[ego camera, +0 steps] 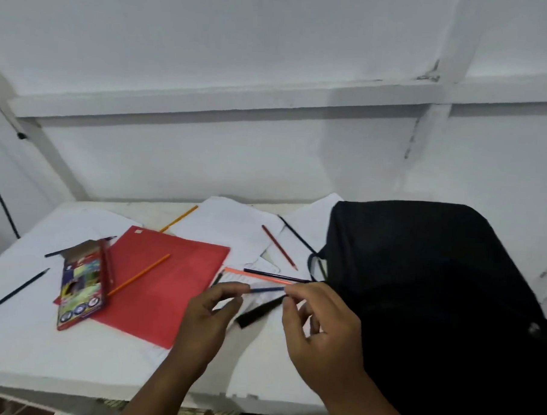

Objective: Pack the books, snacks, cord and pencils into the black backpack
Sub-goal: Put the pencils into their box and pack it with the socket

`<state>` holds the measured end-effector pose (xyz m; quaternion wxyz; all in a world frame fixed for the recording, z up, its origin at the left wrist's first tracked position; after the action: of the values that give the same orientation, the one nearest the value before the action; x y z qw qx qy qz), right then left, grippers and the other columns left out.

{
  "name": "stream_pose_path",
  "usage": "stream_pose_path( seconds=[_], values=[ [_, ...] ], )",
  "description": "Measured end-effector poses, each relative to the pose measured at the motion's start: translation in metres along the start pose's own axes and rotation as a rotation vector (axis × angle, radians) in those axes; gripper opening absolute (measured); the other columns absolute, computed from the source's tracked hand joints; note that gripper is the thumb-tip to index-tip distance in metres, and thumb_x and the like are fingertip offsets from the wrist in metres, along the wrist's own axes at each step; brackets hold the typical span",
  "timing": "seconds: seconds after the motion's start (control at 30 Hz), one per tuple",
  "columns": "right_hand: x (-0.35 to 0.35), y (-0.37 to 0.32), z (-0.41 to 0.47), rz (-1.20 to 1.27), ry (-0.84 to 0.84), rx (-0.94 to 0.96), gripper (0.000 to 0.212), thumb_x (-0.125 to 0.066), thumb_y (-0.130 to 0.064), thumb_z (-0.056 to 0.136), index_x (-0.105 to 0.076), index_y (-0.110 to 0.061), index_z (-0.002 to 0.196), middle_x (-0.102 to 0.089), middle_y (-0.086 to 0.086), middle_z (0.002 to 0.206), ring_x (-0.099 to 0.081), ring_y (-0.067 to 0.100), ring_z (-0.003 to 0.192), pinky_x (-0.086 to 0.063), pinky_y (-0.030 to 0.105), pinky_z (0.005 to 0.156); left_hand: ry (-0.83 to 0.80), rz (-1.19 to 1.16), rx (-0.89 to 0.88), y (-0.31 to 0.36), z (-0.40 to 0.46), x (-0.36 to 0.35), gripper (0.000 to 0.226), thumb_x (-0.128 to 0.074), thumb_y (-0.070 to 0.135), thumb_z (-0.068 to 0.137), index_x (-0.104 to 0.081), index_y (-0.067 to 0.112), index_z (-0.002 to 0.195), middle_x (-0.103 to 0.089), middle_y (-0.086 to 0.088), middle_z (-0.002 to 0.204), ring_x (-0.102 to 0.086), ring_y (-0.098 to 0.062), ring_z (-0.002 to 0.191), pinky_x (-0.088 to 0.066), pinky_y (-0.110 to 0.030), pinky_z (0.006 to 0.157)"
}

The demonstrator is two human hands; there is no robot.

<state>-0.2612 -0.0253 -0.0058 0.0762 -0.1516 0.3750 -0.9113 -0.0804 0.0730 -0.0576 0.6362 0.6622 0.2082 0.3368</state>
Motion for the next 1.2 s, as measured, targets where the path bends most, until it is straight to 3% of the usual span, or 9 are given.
stream_pose_path(
  seconds=[0.2, 0.3, 0.4, 0.53, 0.7, 0.83, 0.9, 1.03, 1.2],
  values=[
    [-0.128, -0.001, 0.001, -0.051, -0.18, -0.095, 0.01, -0.061, -0.028, 0.086, -0.067, -0.028, 0.093, -0.062, -0.017, 0.086, -0.058, 0.007, 0.061, -0.041, 0.016, 0.056, 0.179, 0.071, -0.02, -0.033, 0.042, 0.127, 0.028, -0.065, 0.0, 0.092, -0.078, 0.025, 0.094, -0.075, 0.013, 0.101, -0.068, -0.004, 0.095, -0.048, -0.008, 0.076],
    [-0.205, -0.009, -0.001, -0.093, -0.253, -0.123, 0.009, -0.06, -0.029, 0.085, -0.066, -0.029, 0.092, -0.061, -0.017, 0.084, -0.057, 0.003, 0.063, -0.042, 0.014, 0.058, 0.262, 0.267, -0.041, -0.053, 0.063, 0.204, 0.03, -0.07, 0.005, 0.088, -0.073, 0.034, 0.093, -0.071, 0.019, 0.1, -0.064, -0.002, 0.094, -0.05, -0.02, 0.079],
    [-0.281, -0.016, -0.009, -0.118, -0.357, -0.193, 0.016, -0.06, -0.031, 0.084, -0.069, -0.029, 0.096, -0.063, -0.018, 0.087, -0.059, 0.003, 0.067, -0.051, 0.02, 0.062, 0.395, 0.429, 0.01, -0.082, 0.078, 0.286, 0.021, -0.074, 0.021, 0.081, -0.07, 0.032, 0.099, -0.067, 0.015, 0.099, -0.064, -0.018, 0.096, -0.052, -0.04, 0.087],
    [-0.346, -0.013, -0.024, -0.135, -0.532, -0.373, 0.022, -0.066, -0.025, 0.084, -0.07, -0.027, 0.106, -0.068, -0.015, 0.093, -0.063, 0.006, 0.078, -0.054, 0.027, 0.076, 0.408, 0.588, 0.304, -0.12, 0.081, 0.338, 0.044, -0.078, 0.029, 0.08, -0.061, 0.021, 0.12, -0.063, -0.005, 0.116, -0.055, -0.031, 0.115, -0.038, -0.039, 0.097],
    [-0.411, -0.021, -0.05, -0.149, -0.792, -0.459, 0.032, -0.063, -0.03, 0.083, -0.067, -0.026, 0.114, -0.073, -0.01, 0.103, -0.066, 0.006, 0.093, -0.054, 0.03, 0.086, 0.315, 0.403, 0.366, -0.14, 0.084, 0.354, 0.057, -0.082, 0.041, 0.069, -0.05, 0.032, 0.115, -0.064, 0.003, 0.103, -0.067, -0.023, 0.097, -0.057, -0.048, 0.086],
    [-0.433, -0.025, -0.055, -0.161, -0.824, -0.481, 0.027, -0.071, -0.027, 0.086, -0.066, -0.024, 0.112, -0.07, -0.01, 0.092, -0.061, 0.001, 0.078, -0.045, 0.007, 0.068, 0.343, 0.299, 0.333, -0.147, 0.084, 0.354, 0.058, -0.083, 0.022, 0.074, -0.045, 0.035, 0.116, -0.066, 0.003, 0.107, -0.07, -0.016, 0.09, -0.061, -0.045, 0.079],
    [-0.437, -0.023, -0.055, -0.138, -0.802, -0.535, 0.03, -0.076, -0.024, 0.083, -0.066, -0.022, 0.111, -0.064, -0.013, 0.082, -0.058, -0.001, 0.07, -0.04, 0.004, 0.061, 0.39, 0.245, 0.326, -0.148, 0.082, 0.357, 0.062, -0.083, 0.017, 0.076, -0.041, 0.037, 0.117, -0.063, 0.002, 0.111, -0.069, -0.017, 0.093, -0.06, -0.039, 0.076],
    [-0.44, -0.019, -0.059, 0.002, -0.766, -0.698, 0.04, -0.084, -0.024, 0.074, -0.065, -0.021, 0.11, -0.07, -0.002, 0.079, -0.066, 0.003, 0.072, -0.049, 0.014, 0.063, 0.439, 0.055, 0.249, -0.139, 0.084, 0.366, 0.063, -0.081, 0.004, 0.079, -0.043, 0.035, 0.119, -0.062, 0.008, 0.114, -0.068, -0.01, 0.094, -0.059, -0.035, 0.068],
    [-0.424, -0.009, -0.055, 0.179, -0.769, -0.855, 0.046, -0.084, -0.017, 0.072, -0.063, -0.02, 0.113, -0.072, 0.002, 0.088, -0.072, 0.014, 0.082, -0.059, 0.031, 0.072, 0.292, -0.151, 0.15, -0.125, 0.096, 0.348, 0.06, -0.073, -0.006, 0.084, -0.048, 0.037, 0.118, -0.062, 0.014, 0.119, -0.072, -0.014, 0.099, -0.063, -0.048, 0.065]
  ],
)
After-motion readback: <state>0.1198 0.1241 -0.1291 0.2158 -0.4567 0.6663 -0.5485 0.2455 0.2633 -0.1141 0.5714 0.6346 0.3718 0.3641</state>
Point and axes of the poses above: each hand's wrist, its own z-axis towards the middle knuckle, its own x-axis out of the back of the hand, y = z × x, the point moved 6 cm from there along z, towards the middle knuckle
